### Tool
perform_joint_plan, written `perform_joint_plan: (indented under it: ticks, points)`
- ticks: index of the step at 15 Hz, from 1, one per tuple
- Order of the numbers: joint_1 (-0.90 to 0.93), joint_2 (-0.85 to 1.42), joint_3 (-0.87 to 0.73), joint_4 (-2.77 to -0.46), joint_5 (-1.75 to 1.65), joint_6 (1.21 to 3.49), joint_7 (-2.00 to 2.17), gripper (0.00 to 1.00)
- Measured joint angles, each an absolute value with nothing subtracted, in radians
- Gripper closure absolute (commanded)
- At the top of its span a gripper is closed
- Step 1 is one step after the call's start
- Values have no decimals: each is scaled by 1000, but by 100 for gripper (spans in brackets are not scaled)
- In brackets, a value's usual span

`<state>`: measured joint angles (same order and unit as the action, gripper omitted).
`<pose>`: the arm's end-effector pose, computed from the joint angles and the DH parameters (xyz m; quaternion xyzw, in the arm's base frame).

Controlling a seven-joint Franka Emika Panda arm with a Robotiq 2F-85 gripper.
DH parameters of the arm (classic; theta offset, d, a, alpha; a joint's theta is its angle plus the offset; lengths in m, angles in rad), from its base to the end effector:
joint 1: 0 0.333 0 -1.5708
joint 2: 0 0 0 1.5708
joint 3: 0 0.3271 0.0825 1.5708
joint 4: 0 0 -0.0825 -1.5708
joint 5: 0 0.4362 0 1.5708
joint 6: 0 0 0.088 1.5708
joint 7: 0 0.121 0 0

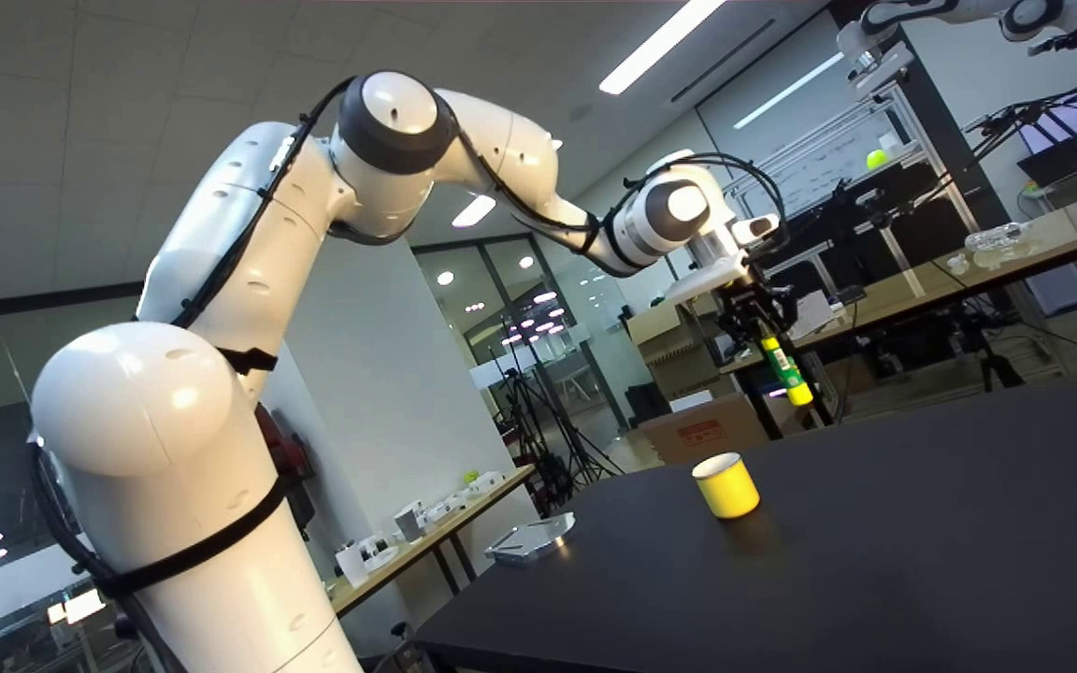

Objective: Pick the object and put it in the cup

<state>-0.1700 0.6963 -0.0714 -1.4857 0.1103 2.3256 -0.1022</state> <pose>0.7624 -0.1755 0.2422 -0.9927 0.0941 -0.0753 0.0078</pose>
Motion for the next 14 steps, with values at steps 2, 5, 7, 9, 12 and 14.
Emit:
perform_joint_plan:
  ticks: [2, 5, 7, 9, 12, 14]
  points:
    - [-149, 616, -50, -1505, 104, 2301, -115, 91]
    - [-107, 523, -9, -1565, 97, 2298, -140, 91]
    - [-74, 484, 17, -1618, 96, 2298, -150, 91]
    - [-38, 459, 35, -1676, 89, 2304, -155, 91]
    - [0, 454, 41, -1753, 61, 2346, -155, 91]
    - [6, 465, 42, -1799, 54, 2415, -158, 91]
